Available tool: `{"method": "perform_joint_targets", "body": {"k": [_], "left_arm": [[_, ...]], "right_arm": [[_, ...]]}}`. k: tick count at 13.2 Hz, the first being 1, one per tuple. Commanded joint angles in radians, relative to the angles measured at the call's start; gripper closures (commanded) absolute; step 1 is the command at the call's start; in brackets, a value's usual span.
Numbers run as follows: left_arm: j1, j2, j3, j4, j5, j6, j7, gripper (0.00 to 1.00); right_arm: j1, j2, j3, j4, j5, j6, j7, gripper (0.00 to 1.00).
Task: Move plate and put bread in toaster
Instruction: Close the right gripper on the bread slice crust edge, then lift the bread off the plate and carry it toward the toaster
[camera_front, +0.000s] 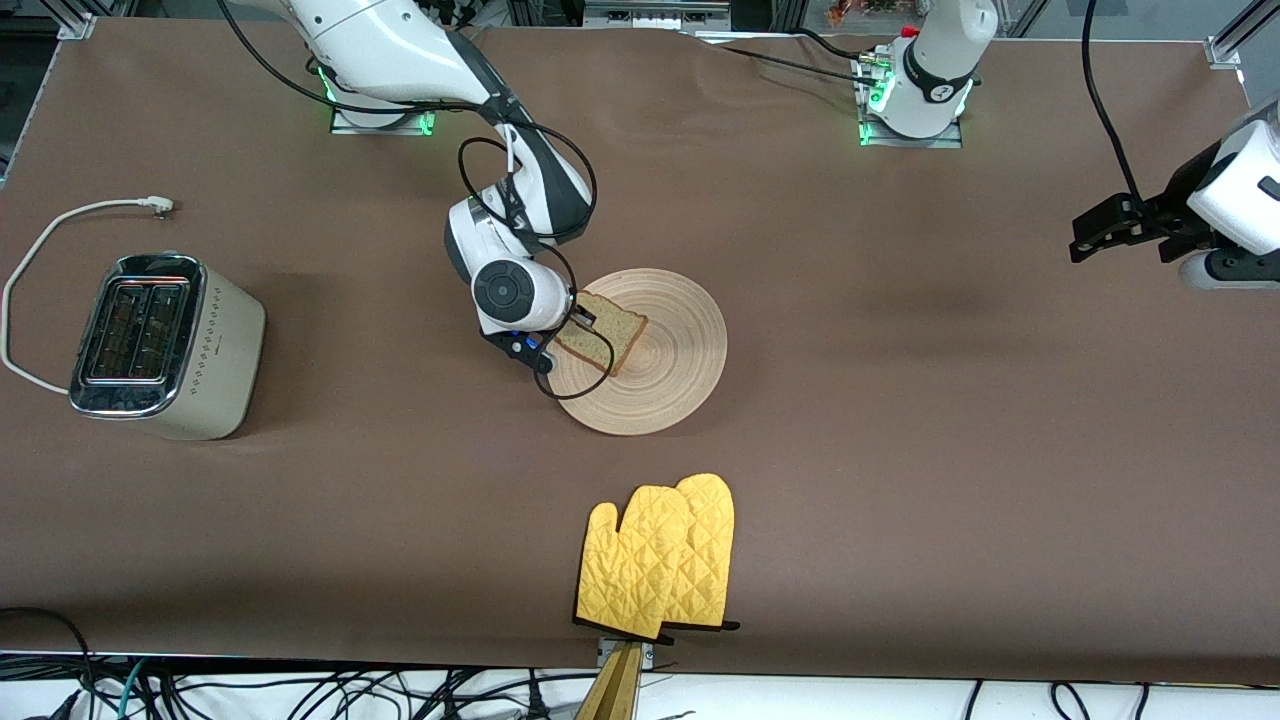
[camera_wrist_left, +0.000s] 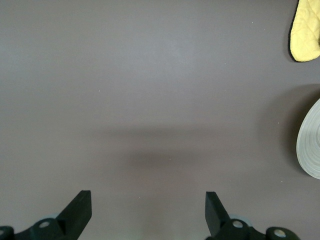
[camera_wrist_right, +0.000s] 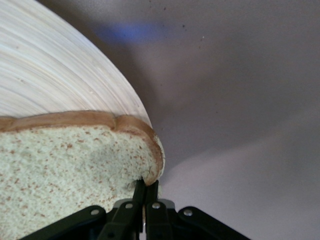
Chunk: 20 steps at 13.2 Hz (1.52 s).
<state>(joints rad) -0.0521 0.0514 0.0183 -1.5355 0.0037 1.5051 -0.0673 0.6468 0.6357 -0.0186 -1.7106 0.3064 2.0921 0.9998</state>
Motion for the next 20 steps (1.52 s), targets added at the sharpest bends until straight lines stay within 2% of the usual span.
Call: {"method": "perform_joint_targets", "body": {"k": [1, 6, 9, 13, 17, 20], "left_arm": [[0.008, 0.015, -0.001, 0.037, -0.013, -0.023, 0.008, 0.0], [0.009, 0.015, -0.001, 0.037, -0.011, -0.023, 0.008, 0.0], [0.009, 0.015, -0.003, 0.037, -0.011, -0.023, 0.008, 0.0], [0.009, 0.015, -0.003, 0.037, -0.011, -0.023, 0.008, 0.0], [0.009, 0.013, -0.003, 0.037, -0.011, -0.023, 0.008, 0.0], [0.009, 0.015, -0.003, 0.037, -0.011, -0.023, 0.008, 0.0]], "right_arm": [[0.004, 0.016, -0.003, 0.029, 0.011, 0.003, 0.007, 1.0], [-0.003, 0.012, -0.011, 0.083, -0.007, -0.017, -0.007, 1.0], [-0.01, 0.006, -0.011, 0.127, -0.047, -0.055, -0.015, 1.0], [-0.013, 0.001, -0.021, 0.224, -0.156, -0.176, -0.023, 1.0], [-0.019, -0.045, -0.037, 0.238, -0.266, -0.239, -0.087, 1.0], [-0.022, -0.102, -0.09, 0.238, -0.302, -0.296, -0.203, 1.0]]}}
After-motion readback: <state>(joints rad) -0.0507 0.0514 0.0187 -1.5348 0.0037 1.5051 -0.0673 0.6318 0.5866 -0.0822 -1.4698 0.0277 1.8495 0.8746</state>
